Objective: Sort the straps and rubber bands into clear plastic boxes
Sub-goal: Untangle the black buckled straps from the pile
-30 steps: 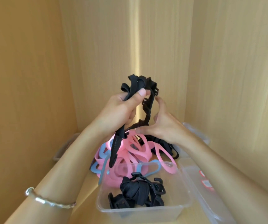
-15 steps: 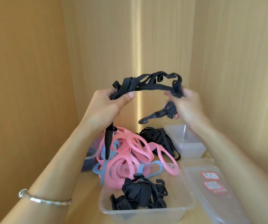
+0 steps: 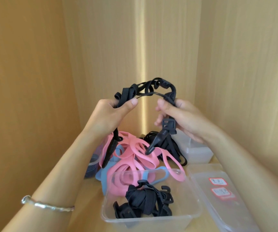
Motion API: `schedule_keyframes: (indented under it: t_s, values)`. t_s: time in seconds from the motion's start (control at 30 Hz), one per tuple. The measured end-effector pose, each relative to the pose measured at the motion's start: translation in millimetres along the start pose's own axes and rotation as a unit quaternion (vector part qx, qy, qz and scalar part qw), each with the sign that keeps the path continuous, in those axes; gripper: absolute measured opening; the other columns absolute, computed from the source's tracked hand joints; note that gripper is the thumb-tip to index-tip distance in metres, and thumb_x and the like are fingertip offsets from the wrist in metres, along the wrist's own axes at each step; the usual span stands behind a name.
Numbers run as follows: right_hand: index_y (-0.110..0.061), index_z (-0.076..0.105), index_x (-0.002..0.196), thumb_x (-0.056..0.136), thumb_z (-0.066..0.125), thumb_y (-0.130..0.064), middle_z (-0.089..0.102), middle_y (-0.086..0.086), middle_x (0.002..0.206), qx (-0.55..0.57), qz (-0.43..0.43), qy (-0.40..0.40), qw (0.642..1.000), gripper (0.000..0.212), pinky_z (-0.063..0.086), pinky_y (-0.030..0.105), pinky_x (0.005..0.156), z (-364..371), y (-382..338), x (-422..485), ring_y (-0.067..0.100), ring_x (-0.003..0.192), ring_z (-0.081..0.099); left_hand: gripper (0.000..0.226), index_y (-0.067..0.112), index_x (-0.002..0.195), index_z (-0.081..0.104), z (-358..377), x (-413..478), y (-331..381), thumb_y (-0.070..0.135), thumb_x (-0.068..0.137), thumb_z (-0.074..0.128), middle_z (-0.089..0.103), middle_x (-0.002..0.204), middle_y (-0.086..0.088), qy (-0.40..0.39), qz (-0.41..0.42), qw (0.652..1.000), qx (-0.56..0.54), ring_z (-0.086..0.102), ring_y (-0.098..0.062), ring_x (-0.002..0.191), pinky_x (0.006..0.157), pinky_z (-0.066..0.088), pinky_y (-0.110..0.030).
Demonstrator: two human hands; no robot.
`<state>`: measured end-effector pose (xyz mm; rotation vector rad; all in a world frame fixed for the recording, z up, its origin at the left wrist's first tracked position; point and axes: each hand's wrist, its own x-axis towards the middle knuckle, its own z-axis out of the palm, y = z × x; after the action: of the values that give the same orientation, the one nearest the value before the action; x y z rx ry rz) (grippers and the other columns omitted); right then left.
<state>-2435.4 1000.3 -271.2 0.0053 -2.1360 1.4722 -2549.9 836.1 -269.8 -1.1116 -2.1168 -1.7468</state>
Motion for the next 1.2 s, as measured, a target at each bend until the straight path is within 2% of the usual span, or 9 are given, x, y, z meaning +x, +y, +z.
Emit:
schedule_keyframes:
  t_s: [0.1,0.2,0.3,0.47,0.6,0.8,0.9,1.03,1.2]
  values:
    - [-0.010,0.058,0.094,0.085,0.054,-0.050,0.059,0.000,0.056,0.071,-0.015,0.051,0.996,0.041,0.054,0.037,0.059,-3,-3,1,0.019,0.051,0.059,0.036,0.007,0.072,0.067,-3,-1,-1,0.042,0.075,0.075,0.052,0.059,-0.005,-0.005,-0.005,1.000,0.022,0.043,-0.011,0.047,0.046,0.037,-0.020]
    - [-0.009,0.057,0.093,0.096,0.050,-0.045,0.055,0.002,0.052,0.109,-0.026,0.111,0.987,0.036,0.048,0.031,0.047,-6,-3,3,0.019,0.042,0.052,0.021,0.028,0.085,0.071,-2,-4,-3,0.039,0.070,0.081,0.065,0.063,0.003,-0.074,0.003,0.994,0.082,0.059,-0.008,0.051,0.055,0.048,-0.022]
    - [-0.012,0.057,0.096,0.097,0.050,-0.045,0.054,0.000,0.055,0.102,-0.024,0.138,0.985,0.034,0.044,0.027,0.044,-6,-1,5,0.017,0.041,0.050,0.019,0.023,0.090,0.070,6,-7,-6,0.037,0.078,0.075,0.071,0.072,0.000,-0.148,-0.012,0.983,0.106,0.070,-0.018,0.067,0.063,0.056,-0.029]
    - [-0.025,0.052,0.096,0.099,0.048,-0.042,0.060,0.000,0.076,-0.004,-0.010,0.148,0.989,0.017,0.050,0.029,0.049,-6,6,8,0.014,0.045,0.057,0.029,0.010,0.093,0.065,7,-9,6,0.035,0.095,0.051,0.069,0.066,-0.002,-0.187,-0.112,0.968,-0.124,0.063,-0.014,0.051,0.052,0.050,-0.026]
    - [-0.030,0.048,0.095,0.099,0.046,-0.044,0.064,0.000,0.084,-0.140,0.019,0.087,0.986,0.014,0.049,0.030,0.052,-5,18,11,0.013,0.048,0.060,0.042,0.008,0.084,0.061,9,-9,12,0.044,0.096,0.043,0.061,0.053,0.001,-0.104,-0.126,0.947,-0.275,0.052,-0.007,0.040,0.041,0.044,-0.015]
    - [-0.023,0.047,0.113,0.100,0.045,-0.040,0.061,0.004,0.085,-0.139,0.036,0.125,0.982,0.021,0.044,0.025,0.045,-10,24,12,0.014,0.042,0.056,0.048,0.015,0.071,0.049,2,-2,-1,0.058,0.091,0.039,0.052,0.050,0.005,-0.077,-0.206,0.895,-0.388,0.045,-0.002,0.032,0.032,0.036,-0.009]
    - [-0.028,0.050,0.107,0.100,0.044,-0.040,0.061,0.004,0.087,-0.124,0.026,0.169,0.978,0.015,0.044,0.022,0.042,-14,23,15,0.012,0.040,0.056,0.041,0.016,0.078,0.049,2,-4,-5,0.056,0.075,0.053,0.048,0.050,0.007,-0.125,-0.205,0.916,-0.321,0.041,-0.002,0.033,0.031,0.033,-0.013]
    - [-0.034,0.048,0.088,0.100,0.044,-0.042,0.060,0.003,0.082,-0.103,0.019,0.213,0.971,0.015,0.047,0.026,0.046,-15,22,16,0.014,0.041,0.057,0.029,0.016,0.080,0.049,6,-6,-2,0.026,0.075,0.076,0.050,0.055,0.002,-0.115,-0.161,0.967,-0.163,0.040,-0.009,0.033,0.035,0.031,-0.016]
    - [-0.030,0.050,0.091,0.100,0.042,-0.044,0.057,0.003,0.082,-0.108,0.004,0.259,0.960,0.018,0.046,0.029,0.053,-20,20,16,0.009,0.037,0.056,0.021,0.012,0.088,0.058,3,-7,6,0.032,0.093,0.056,0.061,0.060,-0.004,-0.157,-0.151,0.959,-0.180,0.050,-0.012,0.038,0.038,0.040,-0.017]
